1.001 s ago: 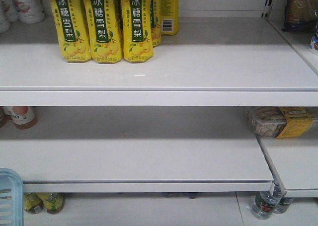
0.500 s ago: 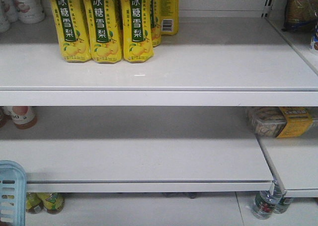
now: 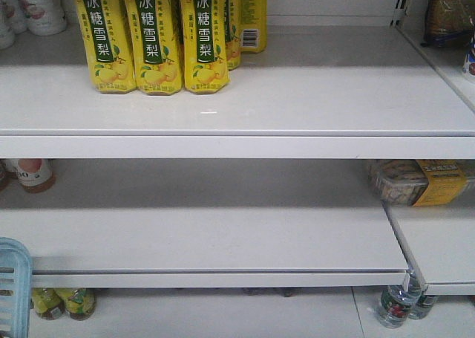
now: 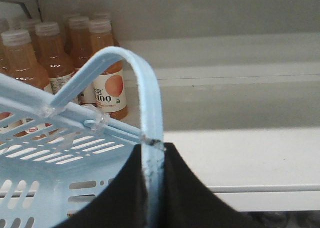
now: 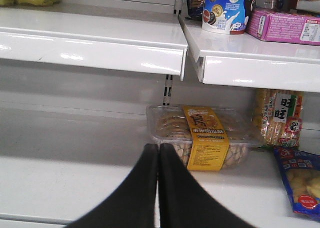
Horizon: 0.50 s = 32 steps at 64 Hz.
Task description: Place coke in basket with both arms
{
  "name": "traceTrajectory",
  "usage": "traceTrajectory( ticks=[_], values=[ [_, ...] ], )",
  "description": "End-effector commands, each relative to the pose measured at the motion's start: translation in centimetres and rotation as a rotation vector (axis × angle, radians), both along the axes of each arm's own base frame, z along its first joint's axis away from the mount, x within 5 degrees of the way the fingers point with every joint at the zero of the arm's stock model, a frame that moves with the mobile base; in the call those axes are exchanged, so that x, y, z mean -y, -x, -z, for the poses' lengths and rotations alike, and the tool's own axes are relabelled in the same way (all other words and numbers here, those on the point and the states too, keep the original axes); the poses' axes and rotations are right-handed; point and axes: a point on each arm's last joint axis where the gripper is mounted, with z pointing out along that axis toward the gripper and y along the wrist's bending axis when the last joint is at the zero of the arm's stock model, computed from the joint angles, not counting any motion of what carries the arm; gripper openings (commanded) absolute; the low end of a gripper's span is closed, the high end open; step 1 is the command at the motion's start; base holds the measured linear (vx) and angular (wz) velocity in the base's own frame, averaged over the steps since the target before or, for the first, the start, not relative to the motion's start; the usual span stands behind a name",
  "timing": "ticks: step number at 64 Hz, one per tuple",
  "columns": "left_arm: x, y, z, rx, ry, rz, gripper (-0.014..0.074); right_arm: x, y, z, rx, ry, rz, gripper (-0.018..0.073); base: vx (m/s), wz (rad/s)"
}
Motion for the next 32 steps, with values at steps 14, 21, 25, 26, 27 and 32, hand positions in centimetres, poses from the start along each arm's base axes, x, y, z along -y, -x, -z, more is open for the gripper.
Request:
traceTrajectory(
  ticks=[14,21,25,26,27,32],
  values=[
    [0.14,0.07,-1.95,0.225,-0.113,0.03,-0.0006,-0.01,-0.01,-1.4,0.085,0.005,0.003,-0.0009,0.0,0.0],
    [0.2,0.07,-1.95,0.227,-0.076,0.039,-0.0006,-0.01,-0.01,-1.4,0.085,0.011,0.002,-0.0009,0.0,0.0],
    [0.2,0.07,-1.95,0.228,-0.064,0.039,-0.0006,-0.01,-0.01,-1.4,0.085,0.011,0.002,-0.0009,0.0,0.0],
    [0.2,0.07,-1.95,0.228,-0.059,0.039,-0.0006,-0.01,-0.01,-1.4,0.085,0.011,0.002,-0.0009,0.0,0.0],
    [0.2,0.07,-1.95,0.228,-0.057,0.038,-0.0006,-0.01,-0.01,-1.4,0.085,0.011,0.002,-0.0009,0.0,0.0],
    [0.2,0.07,-1.95,0.228,-0.057,0.038,-0.0006,-0.01,-0.01,-1.4,0.085,0.011,0.002,-0.0009,0.0,0.0]
  ],
)
